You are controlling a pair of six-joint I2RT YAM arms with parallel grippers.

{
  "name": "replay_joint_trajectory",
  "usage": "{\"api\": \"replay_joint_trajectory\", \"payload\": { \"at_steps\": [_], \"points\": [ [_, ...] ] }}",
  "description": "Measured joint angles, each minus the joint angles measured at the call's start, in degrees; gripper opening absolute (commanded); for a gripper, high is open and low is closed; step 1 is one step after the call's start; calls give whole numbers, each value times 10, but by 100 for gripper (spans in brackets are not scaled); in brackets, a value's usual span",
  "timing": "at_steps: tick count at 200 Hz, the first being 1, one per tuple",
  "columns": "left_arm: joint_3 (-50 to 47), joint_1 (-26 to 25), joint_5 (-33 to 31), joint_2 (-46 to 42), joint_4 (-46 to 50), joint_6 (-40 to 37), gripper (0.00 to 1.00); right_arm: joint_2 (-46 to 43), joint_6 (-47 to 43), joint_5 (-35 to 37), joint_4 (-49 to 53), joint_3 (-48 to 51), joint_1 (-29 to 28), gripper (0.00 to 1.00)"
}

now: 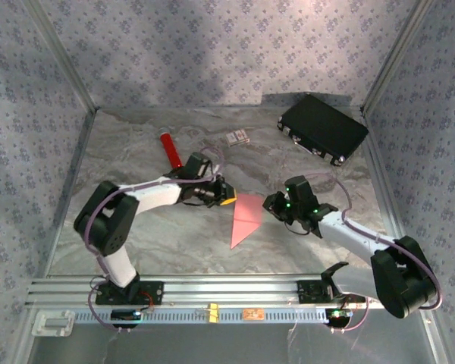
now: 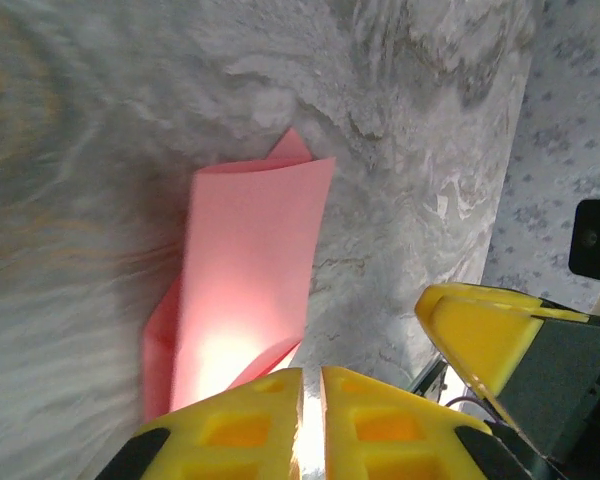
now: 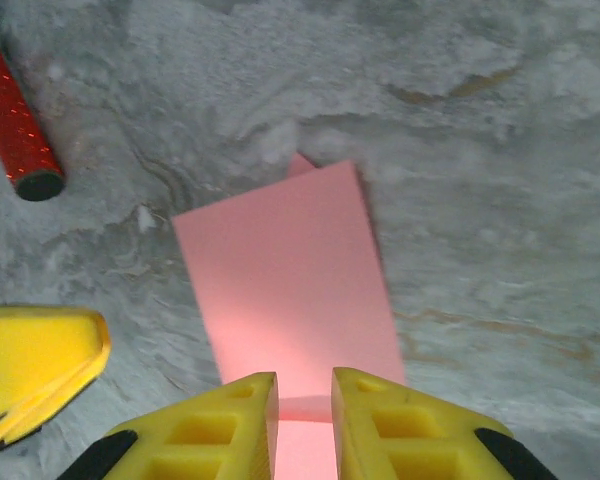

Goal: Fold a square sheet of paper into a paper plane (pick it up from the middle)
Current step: Rotate the paper at the center of the table, then fold the wing for the fifth time at the center of the table.

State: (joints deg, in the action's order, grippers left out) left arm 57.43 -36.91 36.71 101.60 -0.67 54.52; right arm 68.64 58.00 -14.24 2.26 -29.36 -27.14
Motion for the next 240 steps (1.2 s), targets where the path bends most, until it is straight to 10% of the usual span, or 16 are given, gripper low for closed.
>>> {"api": "replay_joint_trajectory", "payload": {
  "at_steps": [240],
  "points": [
    [-31,9,45,103,-90,-10,4,135,-37,-129,-26,-8,-11,35]
  ]
}}
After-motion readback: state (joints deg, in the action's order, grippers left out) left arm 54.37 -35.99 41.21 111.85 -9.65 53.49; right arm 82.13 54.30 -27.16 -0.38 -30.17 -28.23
